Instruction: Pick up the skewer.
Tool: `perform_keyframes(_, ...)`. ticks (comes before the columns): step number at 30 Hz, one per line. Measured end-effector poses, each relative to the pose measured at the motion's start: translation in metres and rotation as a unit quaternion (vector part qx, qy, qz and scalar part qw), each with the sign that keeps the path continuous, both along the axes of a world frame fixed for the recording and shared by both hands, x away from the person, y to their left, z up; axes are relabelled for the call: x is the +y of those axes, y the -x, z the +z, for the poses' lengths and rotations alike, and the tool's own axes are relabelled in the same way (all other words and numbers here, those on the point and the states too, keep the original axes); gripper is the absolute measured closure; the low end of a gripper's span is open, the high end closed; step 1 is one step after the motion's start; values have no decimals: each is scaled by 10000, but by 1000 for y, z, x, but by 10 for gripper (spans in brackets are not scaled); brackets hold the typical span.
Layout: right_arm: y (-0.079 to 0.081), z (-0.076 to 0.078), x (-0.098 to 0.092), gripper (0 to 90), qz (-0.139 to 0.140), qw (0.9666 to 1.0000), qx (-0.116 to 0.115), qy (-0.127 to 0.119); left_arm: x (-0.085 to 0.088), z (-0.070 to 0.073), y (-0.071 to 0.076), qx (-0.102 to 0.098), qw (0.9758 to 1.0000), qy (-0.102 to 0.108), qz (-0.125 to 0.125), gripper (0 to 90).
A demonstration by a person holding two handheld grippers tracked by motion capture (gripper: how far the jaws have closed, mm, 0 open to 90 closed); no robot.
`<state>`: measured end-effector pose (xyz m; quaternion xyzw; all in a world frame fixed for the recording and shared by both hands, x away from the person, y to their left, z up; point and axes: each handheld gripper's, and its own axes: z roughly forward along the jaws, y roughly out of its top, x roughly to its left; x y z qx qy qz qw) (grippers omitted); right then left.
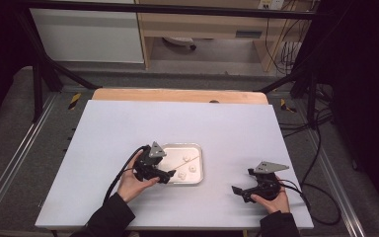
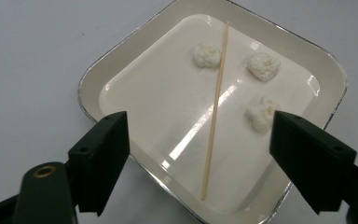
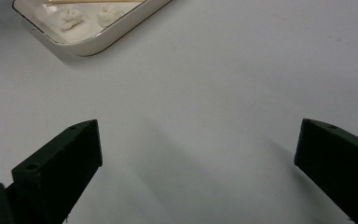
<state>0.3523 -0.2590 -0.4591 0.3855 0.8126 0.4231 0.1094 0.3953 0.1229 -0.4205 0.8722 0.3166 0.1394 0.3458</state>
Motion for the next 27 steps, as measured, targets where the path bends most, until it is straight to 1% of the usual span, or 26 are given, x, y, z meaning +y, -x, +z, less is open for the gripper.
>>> perform_keyframes(4,0,0,0,13,6,10000,4,3,-6,-7,-5,138,9999,-28,-33,314)
perform_keyframes(6,0,0,0,13,6,10000,-2,4,-6,-8,-5,153,9999,-59,-39,351)
perform_keyframes(7,0,0,0,13,6,10000,-2,4,-7,-9,-6,177,9998,-69,-34,351)
perform_keyframes(10,0,0,0,13,5,10000,5,0,-7,-12,-7,177,9998,-94,-75,436)
perform_keyframes(11,0,-1,0,13,14,10000,2,15,-7,-13,-7,193,9998,-70,-87,484)
perform_keyframes(12,0,-1,1,13,17,10000,3,14,-7,-14,-8,261,9995,-78,-136,507)
perform_keyframes(13,0,-1,1,13,17,10000,3,13,-7,-14,-8,261,9995,-78,-136,532)
perform_keyframes(14,0,-1,1,13,17,10000,3,13,-7,-15,-8,269,9995,-73,-148,532)
perform_keyframes(15,0,-1,0,14,18,10000,4,16,-8,-16,-7,235,9996,-60,-161,585)
perform_keyframes(19,0,-1,0,14,28,10000,8,25,-8,-18,-7,226,9996,-52,-190,684)
perform_keyframes(20,0,-1,0,14,28,10000,8,25,-9,-18,-6,232,9995,-27,-191,684)
perform_keyframes(21,0,-1,0,14,32,10000,9,25,-9,-19,-6,219,9996,-22,-193,714)
perform_keyframes(25,0,-1,1,14,36,10000,14,31,-11,-21,-6,213,9995,-46,-213,780)
perform_keyframes(27,0,-1,0,14,42,10000,12,33,-11,-21,-6,191,9996,-58,-204,790)
